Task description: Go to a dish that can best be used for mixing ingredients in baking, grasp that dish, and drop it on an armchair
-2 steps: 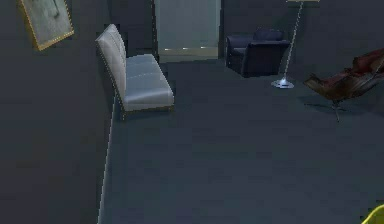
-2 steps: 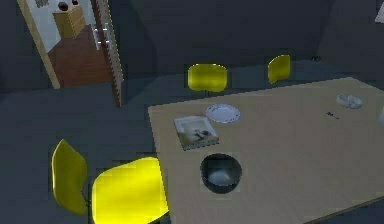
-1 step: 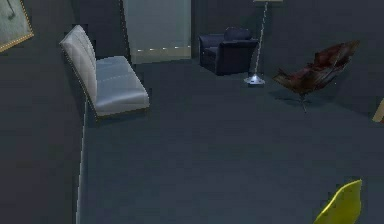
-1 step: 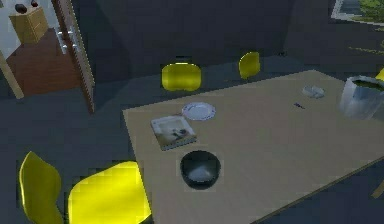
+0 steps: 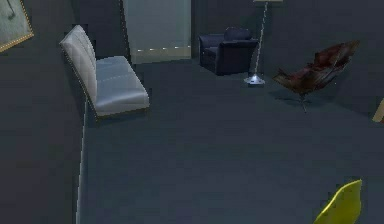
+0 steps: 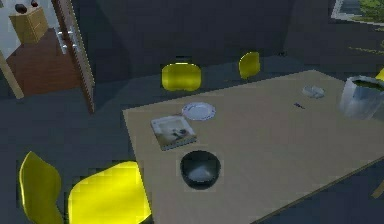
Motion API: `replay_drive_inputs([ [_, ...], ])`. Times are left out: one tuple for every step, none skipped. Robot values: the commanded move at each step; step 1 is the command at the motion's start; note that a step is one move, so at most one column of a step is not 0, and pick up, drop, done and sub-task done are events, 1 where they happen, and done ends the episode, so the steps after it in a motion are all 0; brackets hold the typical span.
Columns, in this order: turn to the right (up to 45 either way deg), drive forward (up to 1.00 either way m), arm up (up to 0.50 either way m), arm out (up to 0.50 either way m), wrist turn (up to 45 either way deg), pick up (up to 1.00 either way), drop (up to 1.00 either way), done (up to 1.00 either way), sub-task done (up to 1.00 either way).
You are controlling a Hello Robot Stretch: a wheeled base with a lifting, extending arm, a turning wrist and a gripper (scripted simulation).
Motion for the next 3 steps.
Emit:
replay_drive_inputs([
  [0.0, 0.0, 0.36, 0.0, 0.0, 0.0, 0.0, 0.0, 0.0],
  [0.0, 0.0, 0.0, 0.2, 0.0, 0.0, 0.0, 0.0, 0.0],
  [0.0, 0.0, 0.0, 0.0, 45.0, 0.0, 0.0, 0.0, 0.0],
])
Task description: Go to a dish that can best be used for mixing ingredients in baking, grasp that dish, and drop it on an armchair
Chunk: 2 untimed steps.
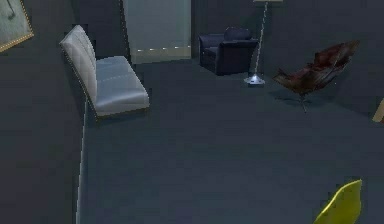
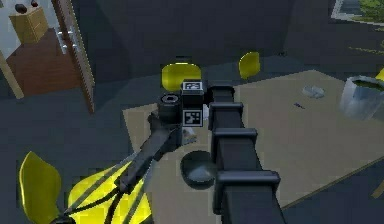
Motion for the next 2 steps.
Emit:
replay_drive_inputs([
  [0.0, 0.0, 0.0, 0.0, 45.0, 0.0, 0.0, 0.0, 0.0],
  [0.0, 0.0, 0.0, 0.0, 45.0, 0.0, 0.0, 0.0, 0.0],
])
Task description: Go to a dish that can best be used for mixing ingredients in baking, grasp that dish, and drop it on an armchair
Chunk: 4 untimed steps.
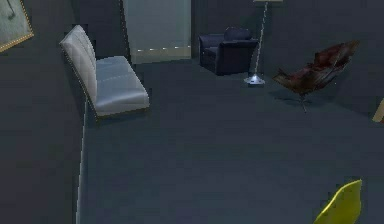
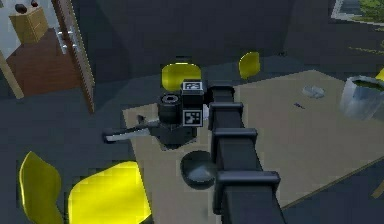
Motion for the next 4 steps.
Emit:
replay_drive_inputs([
  [0.0, 0.0, 0.0, 0.0, 45.0, 0.0, 0.0, 0.0, 0.0],
  [0.0, 0.0, 0.0, 0.0, 18.0, 0.0, 0.0, 0.0, 0.0],
  [0.0, 0.0, -0.3, 0.0, 0.0, 0.0, 0.0, 0.0, 0.0],
  [0.0, 0.0, 0.0, 0.0, 0.0, 1.0, 0.0, 0.0, 0.0],
])
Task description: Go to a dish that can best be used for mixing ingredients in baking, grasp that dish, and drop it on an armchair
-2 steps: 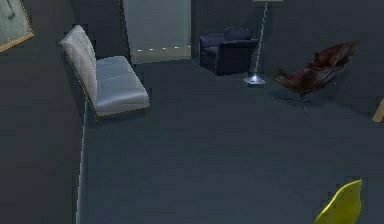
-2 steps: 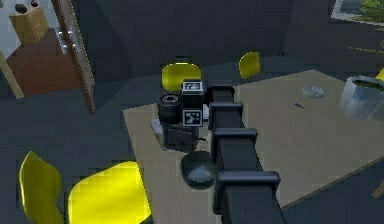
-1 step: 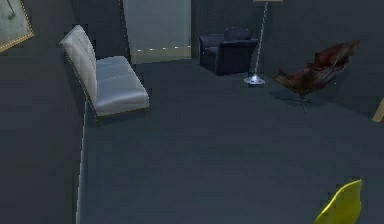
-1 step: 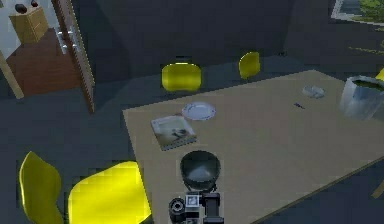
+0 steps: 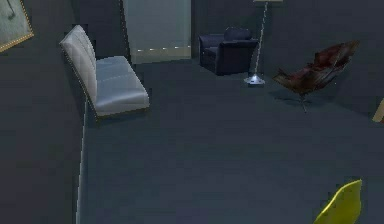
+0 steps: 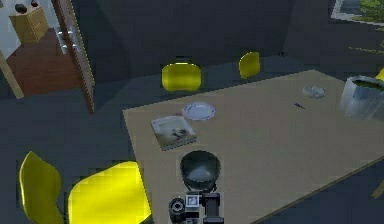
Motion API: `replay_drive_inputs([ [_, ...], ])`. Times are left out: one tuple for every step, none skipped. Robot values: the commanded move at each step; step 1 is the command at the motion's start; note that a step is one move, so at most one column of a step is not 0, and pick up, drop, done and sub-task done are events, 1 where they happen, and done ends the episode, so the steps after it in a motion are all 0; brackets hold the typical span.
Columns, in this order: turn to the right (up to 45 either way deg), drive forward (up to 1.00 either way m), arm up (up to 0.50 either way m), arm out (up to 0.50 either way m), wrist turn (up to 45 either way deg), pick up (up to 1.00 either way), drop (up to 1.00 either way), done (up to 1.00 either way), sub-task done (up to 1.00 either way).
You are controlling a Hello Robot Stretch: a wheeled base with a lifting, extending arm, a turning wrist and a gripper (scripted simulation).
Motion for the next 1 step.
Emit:
replay_drive_inputs([
  [0.0, 0.0, 0.1, 0.0, 0.0, 0.0, 0.0, 0.0, 0.0],
])
